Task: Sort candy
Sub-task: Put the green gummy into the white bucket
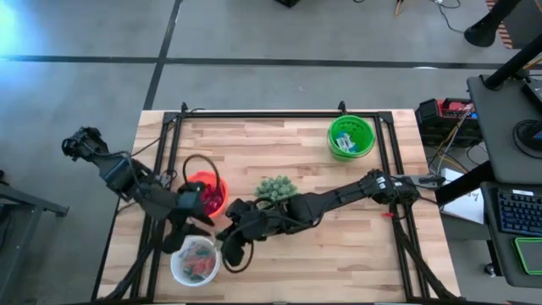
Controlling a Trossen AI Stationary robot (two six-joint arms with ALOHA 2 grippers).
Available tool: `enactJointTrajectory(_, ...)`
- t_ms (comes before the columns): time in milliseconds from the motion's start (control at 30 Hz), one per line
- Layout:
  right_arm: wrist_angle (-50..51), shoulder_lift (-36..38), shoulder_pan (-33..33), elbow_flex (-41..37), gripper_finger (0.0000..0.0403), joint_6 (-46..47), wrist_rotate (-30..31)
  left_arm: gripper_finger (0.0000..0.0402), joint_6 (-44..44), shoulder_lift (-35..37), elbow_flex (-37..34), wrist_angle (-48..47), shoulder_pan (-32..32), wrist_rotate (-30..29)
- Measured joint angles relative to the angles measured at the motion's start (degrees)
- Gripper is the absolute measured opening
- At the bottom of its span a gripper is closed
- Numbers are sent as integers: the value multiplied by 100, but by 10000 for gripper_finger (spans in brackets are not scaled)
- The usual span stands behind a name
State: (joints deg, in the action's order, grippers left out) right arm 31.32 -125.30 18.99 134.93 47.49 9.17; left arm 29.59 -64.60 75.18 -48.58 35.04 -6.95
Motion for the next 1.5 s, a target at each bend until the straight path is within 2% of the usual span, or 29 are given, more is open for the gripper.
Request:
enactJointTrajectory(233, 234, 48, -137, 0, 11, -180, -12, 114, 386, 44, 9, -45, -297, 150)
enactJointTrajectory(400, 760, 91, -151, 0, 11, -108, 6, 114, 647, 127, 9, -616, -297, 184)
enactJointTrajectory(700, 514, 162, -184, 2, 11, -211, 119, 114, 707, 76, 9, -636, -350, 157)
enactJointTrajectory(900, 217, 162, -218, 4, 11, -387, 133, 114, 506, -31, 9, -358, -459, 141)
enactJointTrajectory(1500, 222, 164, -189, 4, 12, -374, 92, 109, -197, -38, 9, 4, -747, 182)
